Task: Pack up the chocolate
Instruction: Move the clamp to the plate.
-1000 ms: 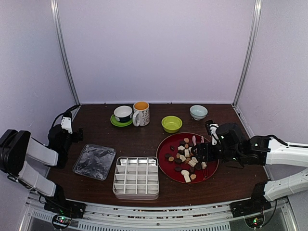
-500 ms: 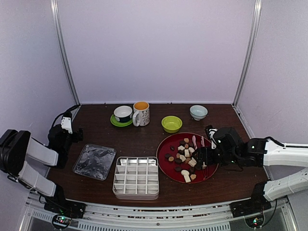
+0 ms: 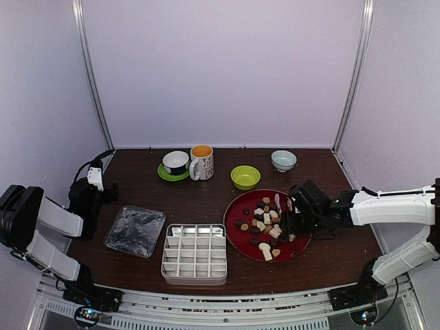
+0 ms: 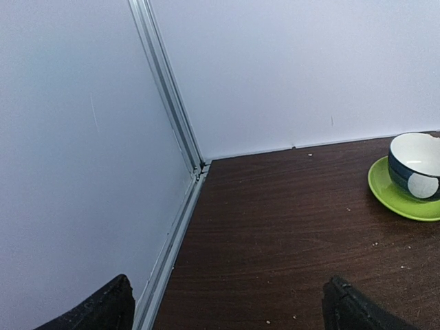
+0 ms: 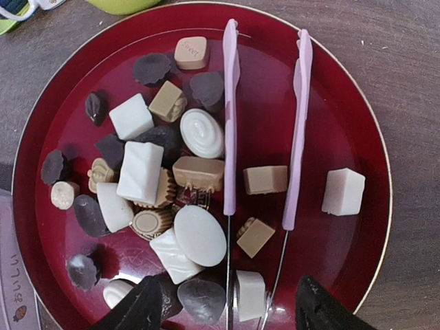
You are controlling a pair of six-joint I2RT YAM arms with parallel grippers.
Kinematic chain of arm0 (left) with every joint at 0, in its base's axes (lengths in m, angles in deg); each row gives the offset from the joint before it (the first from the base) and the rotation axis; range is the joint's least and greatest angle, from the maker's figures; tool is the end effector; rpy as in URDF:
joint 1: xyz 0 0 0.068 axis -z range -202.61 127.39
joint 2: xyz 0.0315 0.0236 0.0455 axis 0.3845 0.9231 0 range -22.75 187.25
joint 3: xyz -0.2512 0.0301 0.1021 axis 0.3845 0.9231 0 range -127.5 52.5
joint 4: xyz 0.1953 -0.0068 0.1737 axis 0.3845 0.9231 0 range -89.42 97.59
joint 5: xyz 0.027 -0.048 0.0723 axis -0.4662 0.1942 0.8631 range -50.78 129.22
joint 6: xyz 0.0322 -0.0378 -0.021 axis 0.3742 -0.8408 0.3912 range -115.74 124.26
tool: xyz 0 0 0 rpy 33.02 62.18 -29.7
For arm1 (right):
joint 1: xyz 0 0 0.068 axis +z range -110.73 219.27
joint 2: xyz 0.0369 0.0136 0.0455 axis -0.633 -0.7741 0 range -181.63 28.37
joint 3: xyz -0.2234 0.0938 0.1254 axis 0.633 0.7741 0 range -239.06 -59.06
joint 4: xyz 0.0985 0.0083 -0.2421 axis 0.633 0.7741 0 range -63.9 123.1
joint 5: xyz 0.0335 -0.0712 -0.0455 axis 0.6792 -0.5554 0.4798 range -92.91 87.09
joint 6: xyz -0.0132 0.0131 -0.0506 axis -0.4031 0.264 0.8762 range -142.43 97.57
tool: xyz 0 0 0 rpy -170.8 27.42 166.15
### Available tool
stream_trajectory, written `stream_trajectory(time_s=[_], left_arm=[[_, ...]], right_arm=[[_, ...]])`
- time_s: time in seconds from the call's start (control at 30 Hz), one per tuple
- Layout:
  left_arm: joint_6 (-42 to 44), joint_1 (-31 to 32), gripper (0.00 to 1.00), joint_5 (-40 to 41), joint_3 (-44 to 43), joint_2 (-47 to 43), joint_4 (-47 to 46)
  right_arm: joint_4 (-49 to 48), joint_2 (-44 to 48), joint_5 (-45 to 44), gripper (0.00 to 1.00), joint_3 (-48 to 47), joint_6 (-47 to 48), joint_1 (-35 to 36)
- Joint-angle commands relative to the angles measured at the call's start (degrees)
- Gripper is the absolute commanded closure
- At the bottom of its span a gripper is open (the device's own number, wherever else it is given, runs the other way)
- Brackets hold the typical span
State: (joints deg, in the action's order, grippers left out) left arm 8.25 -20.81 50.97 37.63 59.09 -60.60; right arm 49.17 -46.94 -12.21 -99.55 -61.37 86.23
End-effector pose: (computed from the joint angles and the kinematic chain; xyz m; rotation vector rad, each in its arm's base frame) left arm 0.2420 -0.0004 0.1619 -0.0706 1.6720 0.2002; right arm 0.1724 0.1761 0.1858 -0.1211 2.5992 0.3552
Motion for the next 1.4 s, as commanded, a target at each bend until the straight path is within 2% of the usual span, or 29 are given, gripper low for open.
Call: stream_trajectory(time_s=[0.0, 0.93, 1.13, 1.2, 1.37], left_arm=[[-0.08, -0.49, 0.02, 0.37, -0.97, -0.09, -1.32], [-0.07, -0.49, 0.02, 0.32, -0.95, -0.1, -1.34], [-0.03, -0.49, 0.02, 0.36, -0.95, -0.1, -1.38], [-0.04, -0.49, 0.02, 0.31, -0.95, -0.12, -1.33], [-0.04, -0.51, 0.02, 0.37, -0.95, -0.14, -1.34]], right_arm=[[1.66, -2.22, -1.85, 0.34, -2.78, 1.59, -1.77], [-1.35, -12.5, -0.82, 0.36, -4.11, 2.81, -4.86], [-1.27, -14.9, -1.15, 0.39, -4.8, 2.46, -4.84], [-1.26, -15.0, -1.04, 0.45, -5.14, 2.46, -4.86], [-1.94, -11.69, -1.25, 0.49, -4.77, 3.09, -4.86]])
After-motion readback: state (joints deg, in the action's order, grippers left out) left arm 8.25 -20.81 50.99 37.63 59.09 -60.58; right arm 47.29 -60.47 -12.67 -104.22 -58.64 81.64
